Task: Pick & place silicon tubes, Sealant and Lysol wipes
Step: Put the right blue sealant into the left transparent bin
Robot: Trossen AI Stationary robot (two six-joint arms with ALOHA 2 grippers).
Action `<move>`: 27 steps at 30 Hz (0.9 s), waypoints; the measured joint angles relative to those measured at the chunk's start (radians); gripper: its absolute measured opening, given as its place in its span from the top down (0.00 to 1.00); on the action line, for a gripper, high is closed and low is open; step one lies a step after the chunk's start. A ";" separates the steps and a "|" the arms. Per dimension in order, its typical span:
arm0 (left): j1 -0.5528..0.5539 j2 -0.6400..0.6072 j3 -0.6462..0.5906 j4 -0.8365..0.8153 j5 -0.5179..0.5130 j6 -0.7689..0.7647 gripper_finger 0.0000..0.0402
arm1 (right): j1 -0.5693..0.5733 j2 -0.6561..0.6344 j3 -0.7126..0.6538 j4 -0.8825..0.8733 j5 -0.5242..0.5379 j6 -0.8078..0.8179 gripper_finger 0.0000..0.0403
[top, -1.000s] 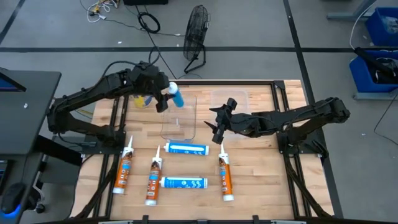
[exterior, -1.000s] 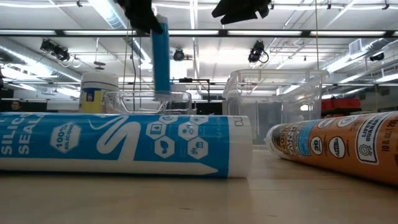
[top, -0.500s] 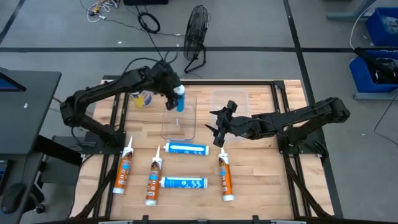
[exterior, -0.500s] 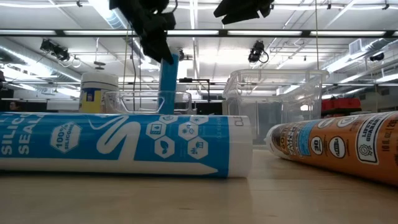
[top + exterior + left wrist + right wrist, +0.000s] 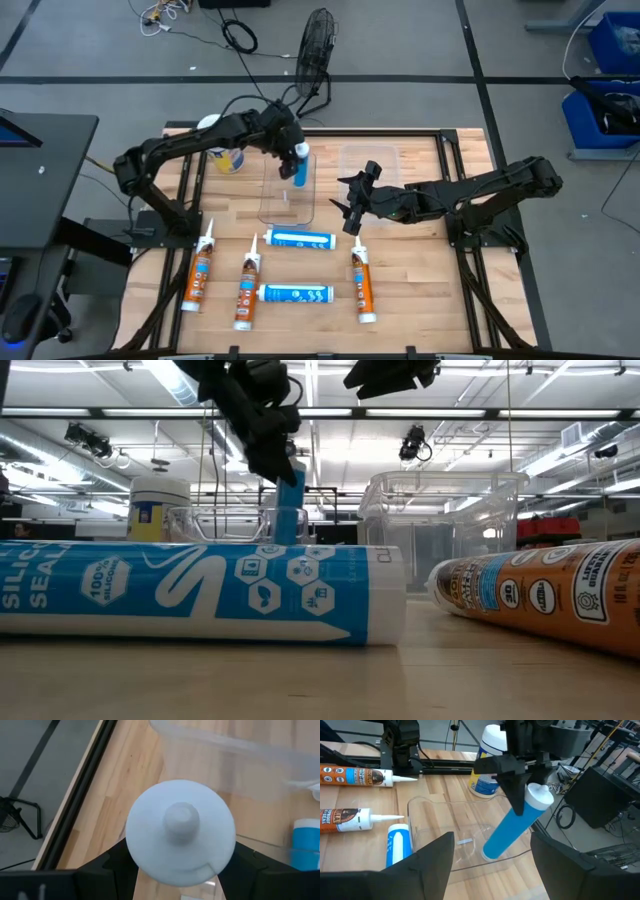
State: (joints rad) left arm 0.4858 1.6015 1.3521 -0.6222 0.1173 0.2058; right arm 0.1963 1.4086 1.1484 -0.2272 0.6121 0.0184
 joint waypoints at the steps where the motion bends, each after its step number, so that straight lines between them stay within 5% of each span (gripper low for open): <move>1: 0.000 0.002 0.000 0.006 0.000 0.000 0.46 | 0.000 0.000 0.000 0.000 0.000 0.000 0.34; 12: 0.000 0.002 0.000 -0.007 0.006 -0.011 0.45 | 0.000 0.000 0.000 -0.001 0.000 0.000 0.34; 19: -0.002 0.001 0.000 -0.028 0.007 -0.037 0.30 | 0.000 0.000 0.000 -0.005 0.000 0.000 0.34; 27: -0.002 0.001 0.000 -0.046 0.003 -0.035 0.32 | 0.000 0.000 0.000 -0.005 0.000 0.000 0.34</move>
State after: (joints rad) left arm 0.4839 1.6028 1.3525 -0.6678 0.1206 0.1709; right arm 0.1963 1.4090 1.1484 -0.2325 0.6121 0.0181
